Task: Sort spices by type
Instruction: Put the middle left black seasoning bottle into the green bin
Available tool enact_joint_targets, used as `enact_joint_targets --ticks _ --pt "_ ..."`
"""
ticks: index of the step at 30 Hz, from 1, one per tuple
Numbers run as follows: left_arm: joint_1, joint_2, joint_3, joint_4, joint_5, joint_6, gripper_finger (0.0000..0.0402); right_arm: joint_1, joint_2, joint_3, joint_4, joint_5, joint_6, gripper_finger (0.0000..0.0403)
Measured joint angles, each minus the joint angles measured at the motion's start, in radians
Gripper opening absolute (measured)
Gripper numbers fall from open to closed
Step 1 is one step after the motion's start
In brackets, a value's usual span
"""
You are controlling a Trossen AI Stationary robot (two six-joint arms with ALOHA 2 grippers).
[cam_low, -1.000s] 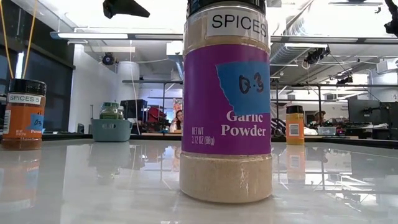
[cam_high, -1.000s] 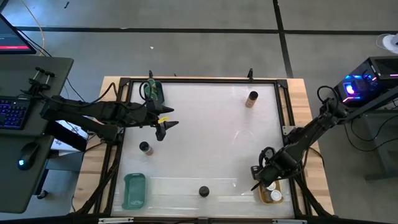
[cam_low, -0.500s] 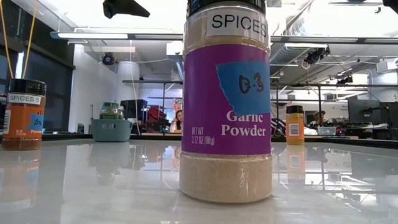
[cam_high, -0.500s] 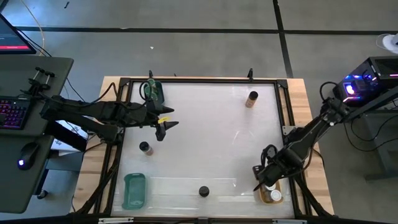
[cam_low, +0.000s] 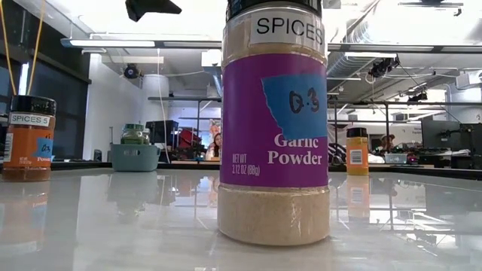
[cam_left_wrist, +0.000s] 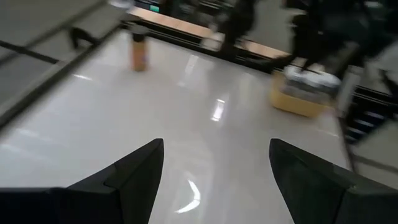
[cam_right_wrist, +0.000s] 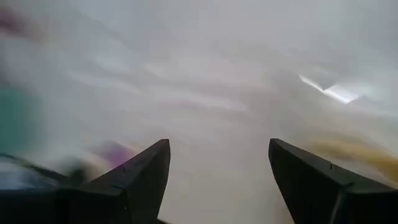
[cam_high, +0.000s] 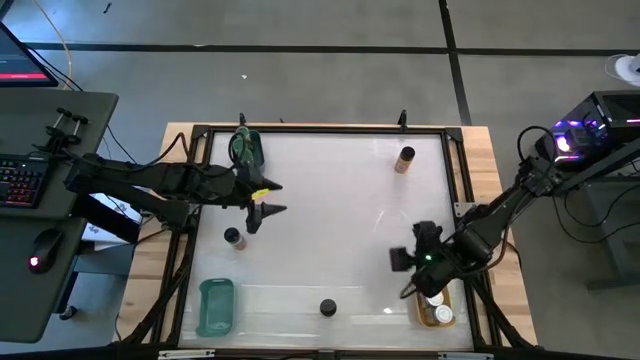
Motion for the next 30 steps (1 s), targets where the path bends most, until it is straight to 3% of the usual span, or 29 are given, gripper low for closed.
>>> enact_joint_targets --ticks 4,6,14,18,23,26,30 --pt "-0.032 -0.019 0.000 -0.018 0.067 0.040 0.0278 -0.060 0.000 0.000 0.178 0.325 -0.090 0.0269" --pt "-0.054 -0.035 0.000 -0.043 0.070 0.059 0.0278 -0.114 0.000 0.000 0.260 0.373 -0.202 0.0269" --pt "-0.096 -0.075 0.000 -0.069 0.068 0.008 0.0278 -0.346 0.011 0.000 0.569 0.188 -0.859 0.0268" --pt "-0.123 -0.071 0.000 -0.132 -0.025 -0.113 0.0278 -0.440 0.028 0.000 0.662 0.080 -1.198 0.0268" --pt "-0.147 -0.033 0.021 -0.452 -0.064 -0.496 0.0278 -0.533 0.032 0.000 0.660 -0.030 -1.424 0.0268" --pt "-0.150 0.018 0.047 -0.646 0.014 -0.762 0.0278 -0.577 0.032 0.000 0.628 -0.043 -1.489 0.0268" --pt "-0.164 0.103 0.076 -0.823 0.101 -0.944 0.0278 -0.629 0.035 -0.005 0.608 -0.087 -1.547 0.0268"
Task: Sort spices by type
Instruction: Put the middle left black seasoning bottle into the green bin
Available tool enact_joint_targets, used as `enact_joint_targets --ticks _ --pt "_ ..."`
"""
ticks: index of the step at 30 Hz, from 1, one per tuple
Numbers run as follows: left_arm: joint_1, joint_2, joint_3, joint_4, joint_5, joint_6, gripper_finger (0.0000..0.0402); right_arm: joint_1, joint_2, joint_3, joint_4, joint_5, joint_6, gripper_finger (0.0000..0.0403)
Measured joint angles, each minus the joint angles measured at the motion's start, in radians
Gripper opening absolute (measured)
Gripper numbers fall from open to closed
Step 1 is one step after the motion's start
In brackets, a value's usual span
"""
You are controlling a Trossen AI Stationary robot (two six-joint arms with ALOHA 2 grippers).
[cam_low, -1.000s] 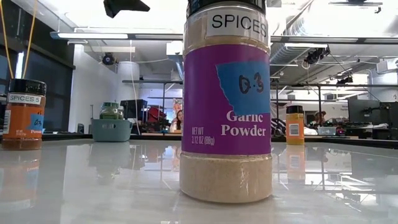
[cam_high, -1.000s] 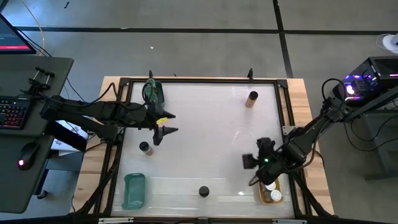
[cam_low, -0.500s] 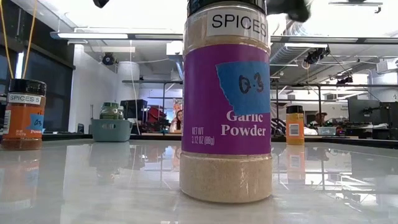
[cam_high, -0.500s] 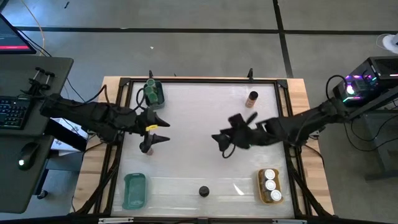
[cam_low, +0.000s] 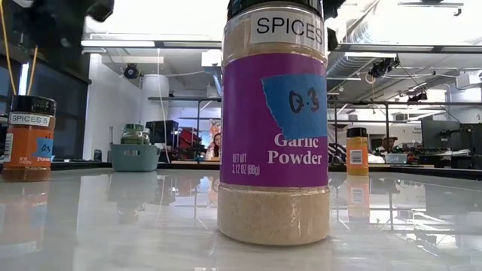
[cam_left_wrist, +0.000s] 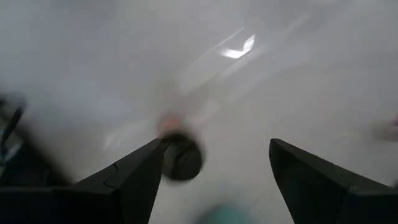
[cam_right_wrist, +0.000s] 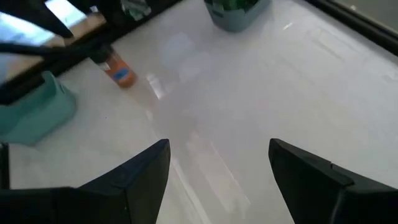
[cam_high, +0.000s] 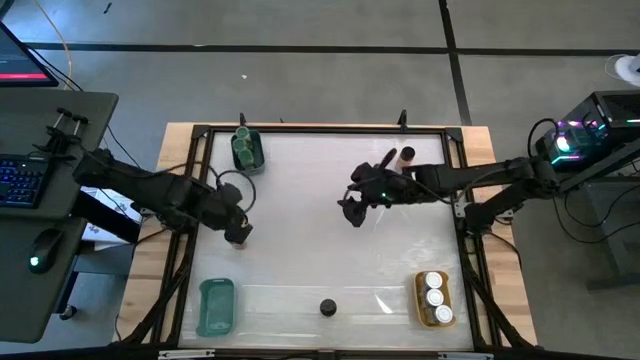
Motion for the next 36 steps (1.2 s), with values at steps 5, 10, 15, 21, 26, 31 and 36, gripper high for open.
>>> enact_joint_targets --ticks 5,10,15,21,26,31,36 --pt "-0.002 0.079 0.006 -0.085 0.109 -0.117 0.0278 -0.030 0.005 -0.001 -0.011 -0.037 -0.034 0.0268" --pt "-0.026 0.133 0.005 -0.110 0.091 -0.190 0.0278 -0.030 0.005 -0.001 -0.015 -0.026 -0.010 0.0268" --pt "-0.021 0.170 0.005 -0.109 0.080 -0.173 0.0278 -0.031 0.005 -0.001 -0.015 -0.030 0.041 0.0268" --pt "-0.008 0.173 0.005 -0.111 0.108 -0.145 0.0278 -0.030 0.005 -0.001 -0.014 -0.030 0.092 0.0268" --pt "-0.007 0.173 -0.034 -0.077 0.166 -0.079 0.0278 -0.030 0.005 -0.001 -0.014 -0.030 0.091 0.0268" --pt "0.019 0.171 -0.077 -0.065 0.168 -0.050 0.0278 -0.030 0.005 -0.001 -0.010 -0.030 0.091 0.0268" --pt "0.053 0.168 -0.116 0.006 0.194 0.005 0.0278 -0.030 0.005 -0.001 -0.008 -0.029 0.091 0.0268"
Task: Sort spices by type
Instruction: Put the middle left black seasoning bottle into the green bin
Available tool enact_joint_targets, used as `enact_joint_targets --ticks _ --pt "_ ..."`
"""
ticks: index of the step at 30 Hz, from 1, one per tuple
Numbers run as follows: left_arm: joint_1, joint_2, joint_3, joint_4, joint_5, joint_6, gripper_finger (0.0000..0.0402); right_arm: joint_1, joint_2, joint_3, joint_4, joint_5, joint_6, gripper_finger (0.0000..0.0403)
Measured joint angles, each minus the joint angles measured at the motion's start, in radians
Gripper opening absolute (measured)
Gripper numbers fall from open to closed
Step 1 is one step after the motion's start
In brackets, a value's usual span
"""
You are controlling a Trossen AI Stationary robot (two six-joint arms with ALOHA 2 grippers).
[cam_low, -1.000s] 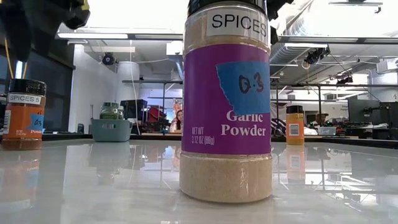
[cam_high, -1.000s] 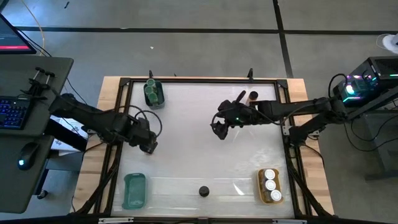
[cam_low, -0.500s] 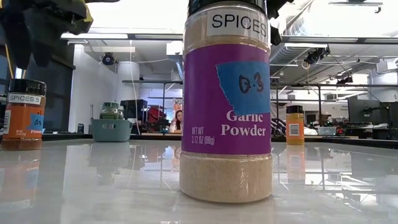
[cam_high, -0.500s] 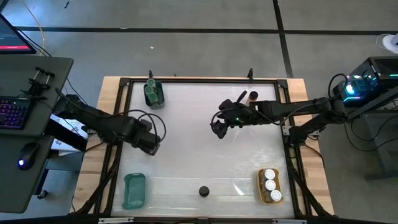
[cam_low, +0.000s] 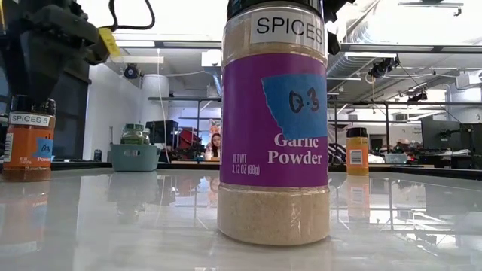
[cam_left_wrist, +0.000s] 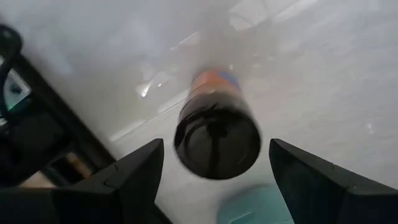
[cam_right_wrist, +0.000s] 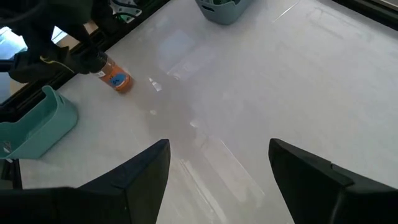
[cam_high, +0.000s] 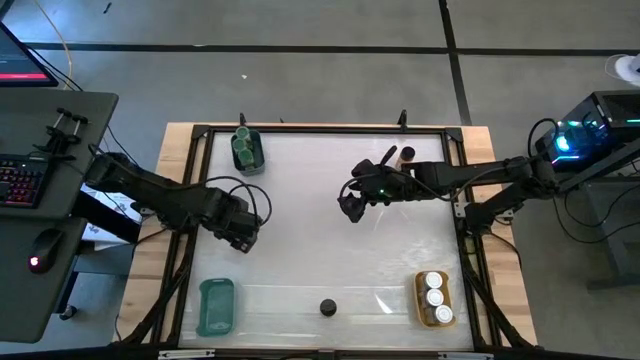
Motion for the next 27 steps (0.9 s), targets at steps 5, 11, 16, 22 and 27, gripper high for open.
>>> enact_joint_targets --ticks 5,11,16,22,27 --pt "0.042 0.000 -0.009 0.053 -0.003 0.047 0.0278 0.000 0.000 0.000 0.000 0.000 0.000 0.0268" --pt "0.057 -0.002 -0.042 0.031 0.049 0.059 0.0278 0.000 0.000 0.000 0.000 0.000 0.009 0.0268" --pt "0.057 -0.001 -0.064 0.048 0.056 0.060 0.0278 0.000 0.000 0.000 0.000 0.000 0.019 0.0268" --pt "0.057 -0.001 -0.064 0.051 0.061 0.070 0.0267 0.000 0.000 0.000 0.000 0.000 0.023 0.0268" --pt "0.056 -0.001 -0.064 0.070 0.080 0.083 0.0199 0.000 0.000 0.000 0.000 0.000 0.025 0.0268"
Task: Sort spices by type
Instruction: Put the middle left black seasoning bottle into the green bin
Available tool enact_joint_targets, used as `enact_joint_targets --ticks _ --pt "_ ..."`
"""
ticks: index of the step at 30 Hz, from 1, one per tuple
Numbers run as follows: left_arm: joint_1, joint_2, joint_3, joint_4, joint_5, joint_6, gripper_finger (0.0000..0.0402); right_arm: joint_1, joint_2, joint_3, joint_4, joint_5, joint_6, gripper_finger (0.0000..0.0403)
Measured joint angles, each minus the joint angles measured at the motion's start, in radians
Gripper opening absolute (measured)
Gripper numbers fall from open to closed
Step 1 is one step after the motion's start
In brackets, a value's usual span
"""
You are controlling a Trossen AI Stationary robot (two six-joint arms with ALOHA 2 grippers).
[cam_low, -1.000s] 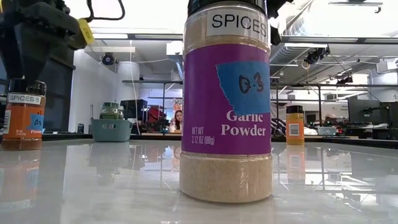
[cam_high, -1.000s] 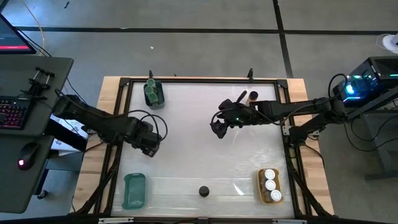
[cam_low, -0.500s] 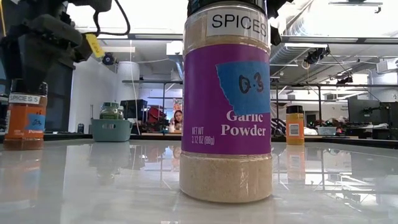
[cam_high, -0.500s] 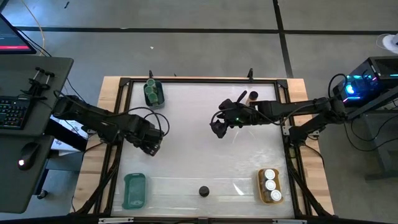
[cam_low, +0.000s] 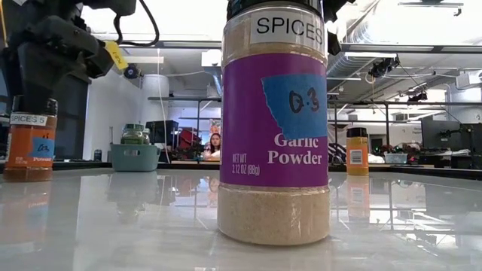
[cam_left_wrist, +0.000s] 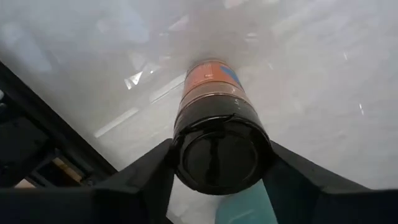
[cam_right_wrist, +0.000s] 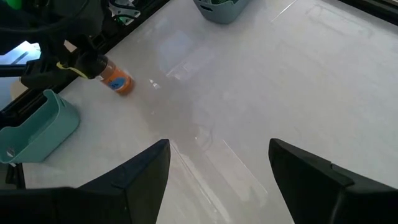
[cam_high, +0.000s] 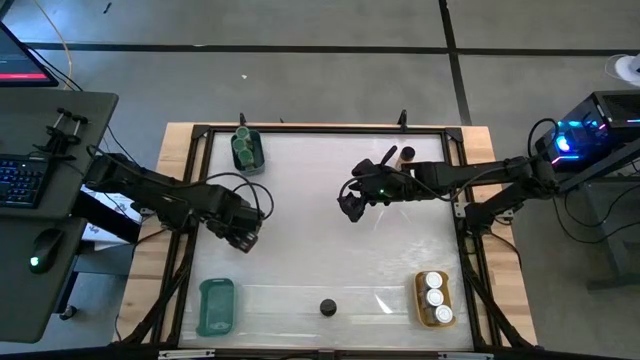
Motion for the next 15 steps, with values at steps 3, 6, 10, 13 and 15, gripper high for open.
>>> enact_joint_targets --ticks 3,6,10,13,15 --pt "0.001 -0.001 0.002 0.007 0.013 0.013 0.0157 0.000 0.000 0.000 0.000 0.000 0.000 0.0268" --pt "0.012 -0.013 0.002 0.068 0.021 0.038 0.0157 0.000 0.000 0.000 0.000 0.000 0.000 0.0268" --pt "0.056 -0.055 0.055 0.166 -0.013 0.101 0.0157 0.000 -0.027 0.001 -0.002 0.000 -0.005 0.0268" --pt "0.100 -0.109 0.117 0.284 -0.067 0.148 0.0157 -0.006 -0.085 0.011 0.000 0.000 -0.006 0.0268" --pt "0.130 -0.152 0.144 0.383 -0.076 0.179 0.0157 -0.012 -0.135 0.012 0.001 0.007 -0.006 0.0268"
